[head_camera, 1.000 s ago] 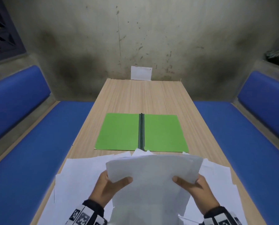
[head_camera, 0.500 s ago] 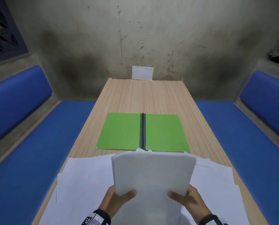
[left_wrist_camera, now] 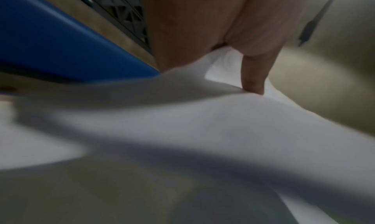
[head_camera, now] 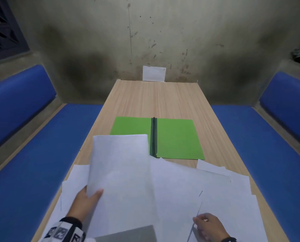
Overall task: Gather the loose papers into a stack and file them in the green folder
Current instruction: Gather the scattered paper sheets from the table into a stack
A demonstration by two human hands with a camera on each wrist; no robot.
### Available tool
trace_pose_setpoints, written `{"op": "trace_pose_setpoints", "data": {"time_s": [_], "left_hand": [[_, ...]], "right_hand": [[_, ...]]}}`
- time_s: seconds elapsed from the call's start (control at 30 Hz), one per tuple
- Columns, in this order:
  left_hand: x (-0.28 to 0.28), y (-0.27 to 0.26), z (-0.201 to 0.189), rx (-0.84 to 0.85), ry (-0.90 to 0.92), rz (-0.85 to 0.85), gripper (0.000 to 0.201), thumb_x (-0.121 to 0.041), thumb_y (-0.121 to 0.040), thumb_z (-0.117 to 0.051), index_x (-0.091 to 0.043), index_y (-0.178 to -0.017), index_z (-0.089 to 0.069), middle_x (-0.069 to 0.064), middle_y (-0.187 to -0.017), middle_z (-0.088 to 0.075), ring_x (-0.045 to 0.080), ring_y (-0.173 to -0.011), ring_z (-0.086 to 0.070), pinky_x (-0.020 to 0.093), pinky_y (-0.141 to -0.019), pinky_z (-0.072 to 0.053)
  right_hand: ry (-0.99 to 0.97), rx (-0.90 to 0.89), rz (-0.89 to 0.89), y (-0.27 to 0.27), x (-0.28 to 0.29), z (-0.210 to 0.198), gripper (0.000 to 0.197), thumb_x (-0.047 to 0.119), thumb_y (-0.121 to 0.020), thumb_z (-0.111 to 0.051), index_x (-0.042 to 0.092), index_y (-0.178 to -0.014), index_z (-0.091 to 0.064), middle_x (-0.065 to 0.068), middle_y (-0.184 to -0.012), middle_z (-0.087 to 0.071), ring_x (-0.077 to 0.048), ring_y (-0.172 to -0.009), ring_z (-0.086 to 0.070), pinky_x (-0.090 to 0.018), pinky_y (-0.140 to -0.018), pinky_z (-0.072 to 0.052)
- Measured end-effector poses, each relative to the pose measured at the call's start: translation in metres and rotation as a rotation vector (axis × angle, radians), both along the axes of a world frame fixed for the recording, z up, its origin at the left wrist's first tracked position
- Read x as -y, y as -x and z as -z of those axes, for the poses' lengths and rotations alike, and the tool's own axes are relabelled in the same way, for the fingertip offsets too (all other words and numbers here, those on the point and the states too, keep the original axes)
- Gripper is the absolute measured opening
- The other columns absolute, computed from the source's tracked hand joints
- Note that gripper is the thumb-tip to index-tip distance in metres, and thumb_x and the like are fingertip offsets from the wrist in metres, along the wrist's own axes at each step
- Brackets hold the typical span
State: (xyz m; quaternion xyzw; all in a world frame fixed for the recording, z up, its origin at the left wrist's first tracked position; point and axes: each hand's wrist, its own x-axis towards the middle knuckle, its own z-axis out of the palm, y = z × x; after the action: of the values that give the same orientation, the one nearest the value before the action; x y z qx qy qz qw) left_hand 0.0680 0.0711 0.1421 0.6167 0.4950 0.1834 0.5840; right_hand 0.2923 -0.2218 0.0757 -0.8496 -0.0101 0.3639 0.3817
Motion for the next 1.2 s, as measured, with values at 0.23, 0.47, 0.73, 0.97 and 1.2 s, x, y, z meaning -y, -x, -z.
{"op": "trace_pose_setpoints", "data": {"time_s": [0.23,0.47,0.73,0.97,1.2], "left_hand": [[-0.022,0.040,0.023,-0.226,-0.007,-0.068,0.046,-0.021,-0.087,-0.060,-0.003,-0.127,-0.048,0.018,-0.111,-0.060,0.030,-0.091,-0.055,0.037,-0.081,-0.042],[-0.022,0.047,0.049,-0.445,-0.036,0.006,0.041,-0.029,-0.085,-0.060,-0.003,-0.117,-0.058,0.020,-0.111,-0.064,0.033,-0.095,-0.058,0.037,-0.083,-0.046],[-0.021,0.045,0.054,-0.562,-0.076,0.095,0.032,-0.029,-0.069,-0.067,-0.003,-0.086,-0.066,0.022,-0.105,-0.065,0.032,-0.085,-0.060,0.036,-0.079,-0.049],[-0.013,0.041,0.048,-0.554,-0.066,0.130,0.036,-0.023,-0.085,-0.060,-0.002,-0.114,-0.059,0.020,-0.113,-0.065,0.027,-0.088,-0.054,0.032,-0.078,-0.041],[-0.021,0.056,0.045,-0.527,-0.110,0.053,0.048,-0.015,-0.083,-0.063,-0.004,-0.127,-0.048,0.022,-0.122,-0.058,0.036,-0.105,-0.055,0.040,-0.088,-0.040]], "right_hand": [[0.057,-0.032,-0.010,0.006,-0.008,0.003,0.033,0.023,-0.075,-0.077,0.010,-0.051,-0.059,-0.003,-0.059,-0.062,-0.018,-0.066,-0.060,-0.020,-0.065,-0.045],[0.025,-0.006,0.104,0.006,-0.019,0.009,0.030,0.011,-0.085,-0.060,0.009,-0.058,-0.044,-0.008,-0.067,-0.050,-0.021,-0.068,-0.047,-0.027,-0.055,-0.031],[-0.210,-0.199,0.335,0.006,-0.039,-0.007,0.011,0.010,-0.093,-0.054,-0.001,-0.092,-0.055,-0.009,-0.076,-0.054,-0.026,-0.090,-0.054,-0.025,-0.059,-0.040],[-0.304,-0.238,0.378,0.016,-0.046,-0.003,0.033,-0.007,-0.081,-0.062,-0.002,-0.113,-0.059,-0.025,-0.105,-0.064,-0.042,-0.103,-0.061,-0.053,-0.092,-0.049],[-0.013,0.099,0.101,-0.032,0.002,-0.035,0.041,0.001,-0.083,-0.061,-0.007,-0.123,-0.055,-0.018,-0.104,-0.059,-0.025,-0.091,-0.053,-0.029,-0.079,-0.040]]}}
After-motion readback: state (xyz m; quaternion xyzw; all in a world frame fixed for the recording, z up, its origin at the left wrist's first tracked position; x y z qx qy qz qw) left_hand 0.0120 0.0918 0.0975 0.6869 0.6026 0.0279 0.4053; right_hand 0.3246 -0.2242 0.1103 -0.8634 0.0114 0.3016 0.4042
